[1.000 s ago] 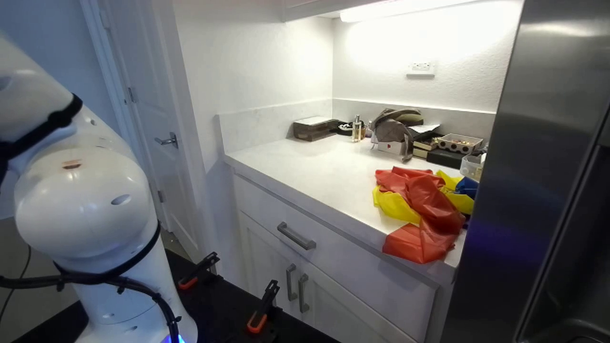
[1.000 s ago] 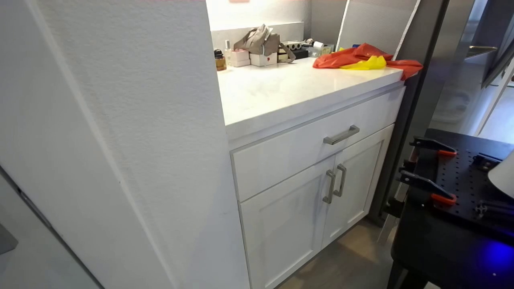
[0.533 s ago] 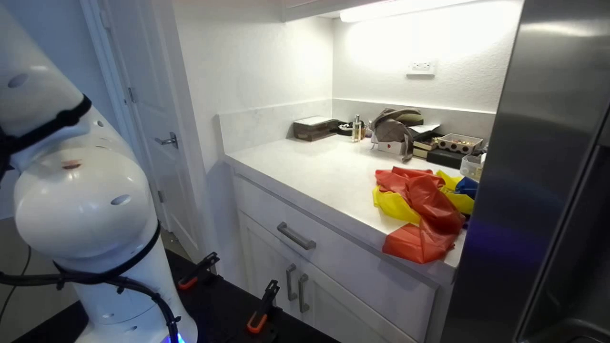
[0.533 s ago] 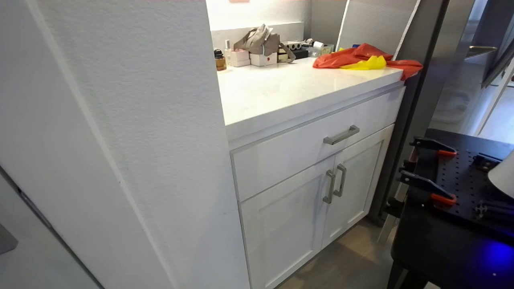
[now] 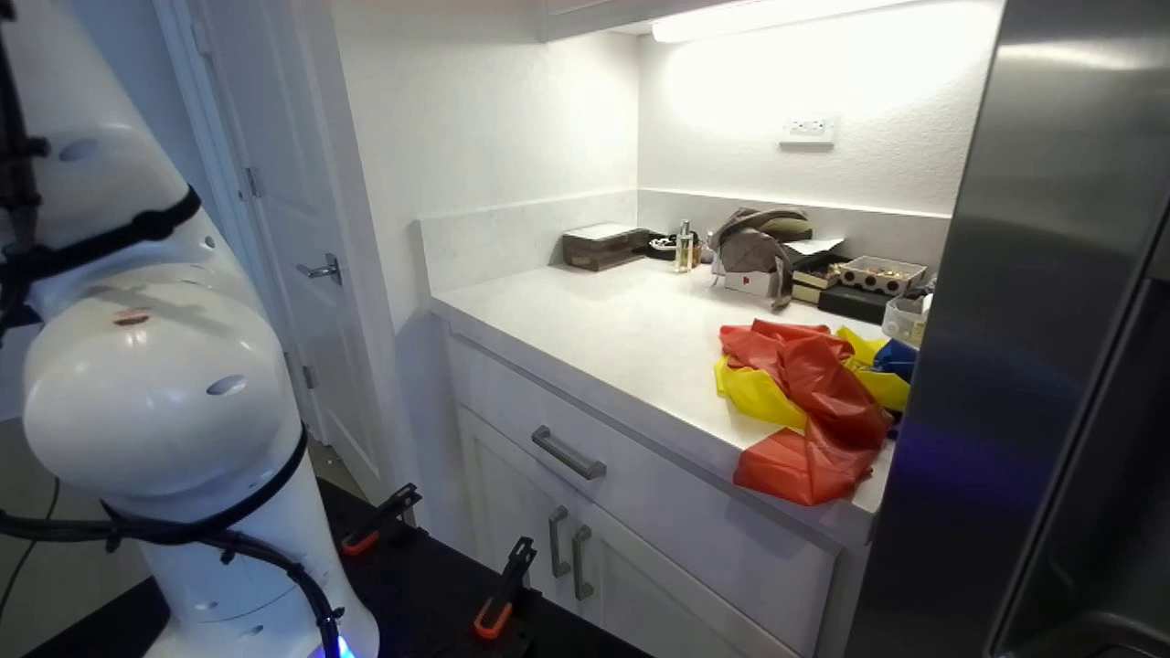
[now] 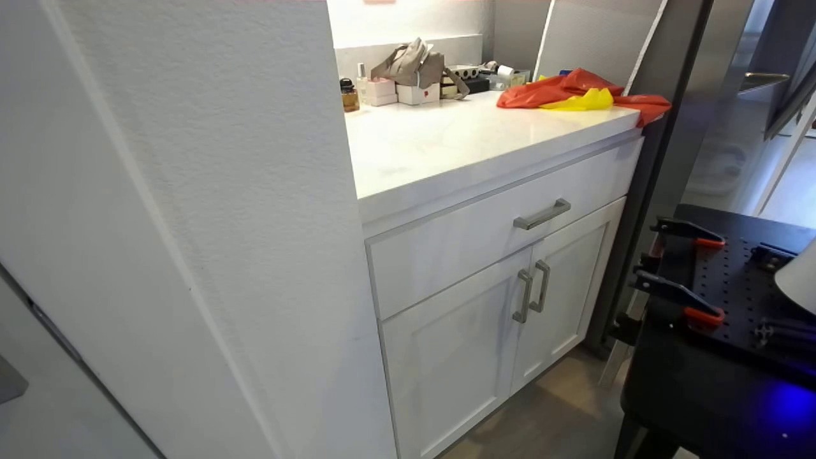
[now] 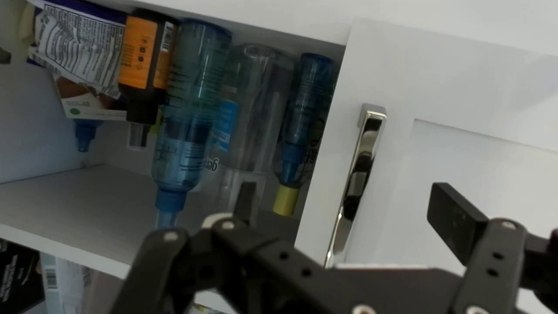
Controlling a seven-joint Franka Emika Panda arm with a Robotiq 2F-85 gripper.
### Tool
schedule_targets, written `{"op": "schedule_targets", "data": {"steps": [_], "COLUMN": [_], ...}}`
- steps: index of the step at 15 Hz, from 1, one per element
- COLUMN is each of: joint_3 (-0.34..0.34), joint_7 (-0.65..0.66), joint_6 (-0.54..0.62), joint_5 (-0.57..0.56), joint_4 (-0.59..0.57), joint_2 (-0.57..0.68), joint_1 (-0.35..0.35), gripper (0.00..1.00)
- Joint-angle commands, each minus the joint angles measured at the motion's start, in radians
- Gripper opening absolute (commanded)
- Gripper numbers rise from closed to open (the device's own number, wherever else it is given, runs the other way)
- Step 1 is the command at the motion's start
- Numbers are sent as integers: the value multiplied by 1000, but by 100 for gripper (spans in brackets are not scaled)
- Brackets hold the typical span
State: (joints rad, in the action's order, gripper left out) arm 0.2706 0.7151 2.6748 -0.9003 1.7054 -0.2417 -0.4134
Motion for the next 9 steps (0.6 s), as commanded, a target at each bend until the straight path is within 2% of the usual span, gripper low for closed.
{"op": "schedule_targets", "data": {"steps": [1, 9], "joint_3": [15, 28], "joint_7": [22, 25], "joint_6": [6, -9], "joint_5": [-37, -74], "joint_4": [-110, -244], "joint_2": [89, 208], "joint_1": [-13, 2], "gripper": [100, 100]}}
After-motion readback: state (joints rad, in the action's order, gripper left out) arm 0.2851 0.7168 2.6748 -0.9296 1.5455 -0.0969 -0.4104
